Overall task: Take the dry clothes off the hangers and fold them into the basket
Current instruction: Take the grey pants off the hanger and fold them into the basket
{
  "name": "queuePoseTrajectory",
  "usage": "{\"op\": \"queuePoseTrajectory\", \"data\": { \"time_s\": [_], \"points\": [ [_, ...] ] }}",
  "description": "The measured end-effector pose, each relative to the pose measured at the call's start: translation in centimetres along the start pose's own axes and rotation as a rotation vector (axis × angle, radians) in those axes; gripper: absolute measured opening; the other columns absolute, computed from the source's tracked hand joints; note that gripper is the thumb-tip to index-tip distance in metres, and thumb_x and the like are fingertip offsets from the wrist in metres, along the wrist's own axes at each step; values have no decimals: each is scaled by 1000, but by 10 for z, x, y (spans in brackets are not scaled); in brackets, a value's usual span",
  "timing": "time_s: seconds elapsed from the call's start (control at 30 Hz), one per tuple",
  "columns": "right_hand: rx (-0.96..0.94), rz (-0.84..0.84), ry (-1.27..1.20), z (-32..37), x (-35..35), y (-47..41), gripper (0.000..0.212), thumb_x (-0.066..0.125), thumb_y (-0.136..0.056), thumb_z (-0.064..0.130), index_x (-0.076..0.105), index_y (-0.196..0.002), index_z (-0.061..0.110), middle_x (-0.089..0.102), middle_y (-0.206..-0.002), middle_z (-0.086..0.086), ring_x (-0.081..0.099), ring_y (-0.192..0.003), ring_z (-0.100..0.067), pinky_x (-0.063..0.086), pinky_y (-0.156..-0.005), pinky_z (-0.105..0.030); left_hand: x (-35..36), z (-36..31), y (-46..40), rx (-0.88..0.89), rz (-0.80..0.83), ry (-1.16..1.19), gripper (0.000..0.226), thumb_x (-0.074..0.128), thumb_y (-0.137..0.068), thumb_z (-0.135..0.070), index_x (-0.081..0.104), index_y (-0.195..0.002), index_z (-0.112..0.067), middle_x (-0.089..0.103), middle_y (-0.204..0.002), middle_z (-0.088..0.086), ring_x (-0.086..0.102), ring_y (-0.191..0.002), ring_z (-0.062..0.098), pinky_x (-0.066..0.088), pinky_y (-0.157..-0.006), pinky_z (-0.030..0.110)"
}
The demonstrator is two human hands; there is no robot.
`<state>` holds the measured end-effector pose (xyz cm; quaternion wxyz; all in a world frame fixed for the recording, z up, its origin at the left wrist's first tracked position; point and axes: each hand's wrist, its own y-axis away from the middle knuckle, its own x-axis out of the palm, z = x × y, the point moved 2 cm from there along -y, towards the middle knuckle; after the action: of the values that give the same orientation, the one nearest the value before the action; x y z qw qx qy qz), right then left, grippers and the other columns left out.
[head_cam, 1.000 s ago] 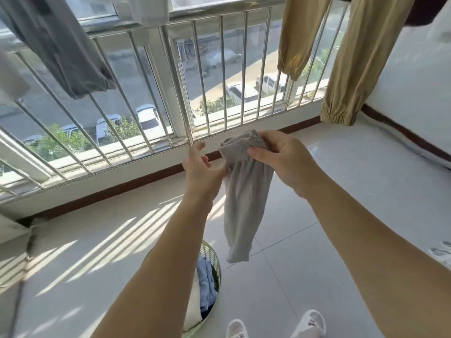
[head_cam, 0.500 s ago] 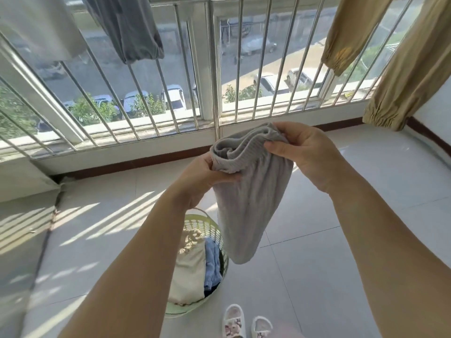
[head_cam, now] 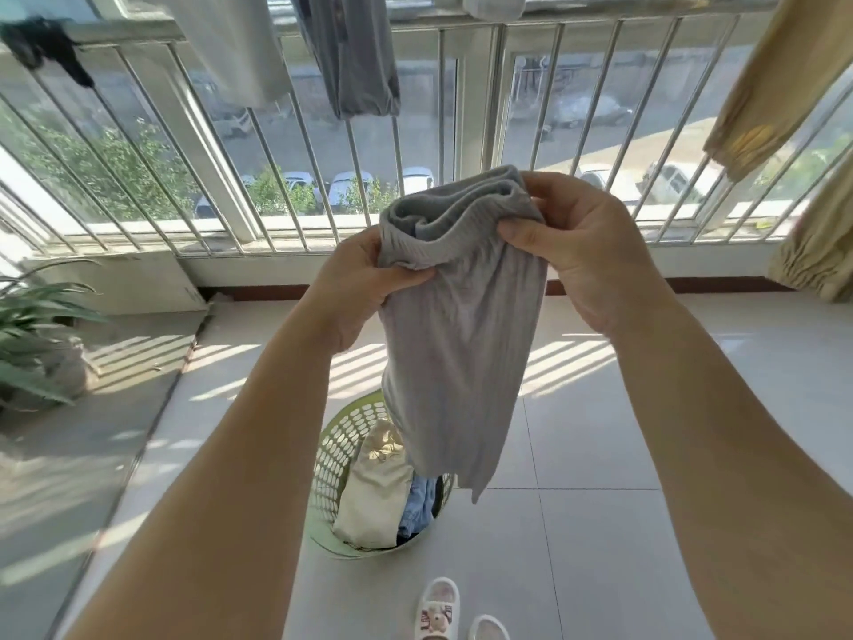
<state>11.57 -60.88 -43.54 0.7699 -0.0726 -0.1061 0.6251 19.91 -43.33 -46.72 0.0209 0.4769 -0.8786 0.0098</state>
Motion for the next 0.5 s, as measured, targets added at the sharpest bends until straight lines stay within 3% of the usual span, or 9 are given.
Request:
{"op": "queuePoseTrajectory", "data": {
  "time_s": [0.2, 0.37, 0.5],
  "points": [
    [-20, 54, -49, 3, 28, -1, 29, 64, -80, -7, 64, -101, 14, 72, -89, 6, 67, -89, -10, 53, -81, -24, -26, -7, 21, 58, -105, -51, 41, 81, -58, -7, 68, -95, -17, 72, -95, -2, 65, -98, 15, 53, -86, 30],
    [33, 63, -26, -16, 45, -1, 30, 65, -80, -6, 65, -99, 16, 69, -93, 1, 66, -90, -13, 54, -85, -29, -47, 7, 27, 17, -159, -124, 34, 74, -68, 3, 68, -91, -20, 71, -90, -4, 65, -93, 13, 52, -86, 31],
    [89, 82, 19, -46, 63, -7, 29, 65, -80, -7, 64, -98, 17, 68, -91, 1, 64, -87, -10, 54, -85, -28, -74, 32, 24, -40, -163, -195, 35, 74, -69, 2, 67, -94, -21, 70, -97, 2, 63, -99, 18, 51, -88, 35]
  ]
}}
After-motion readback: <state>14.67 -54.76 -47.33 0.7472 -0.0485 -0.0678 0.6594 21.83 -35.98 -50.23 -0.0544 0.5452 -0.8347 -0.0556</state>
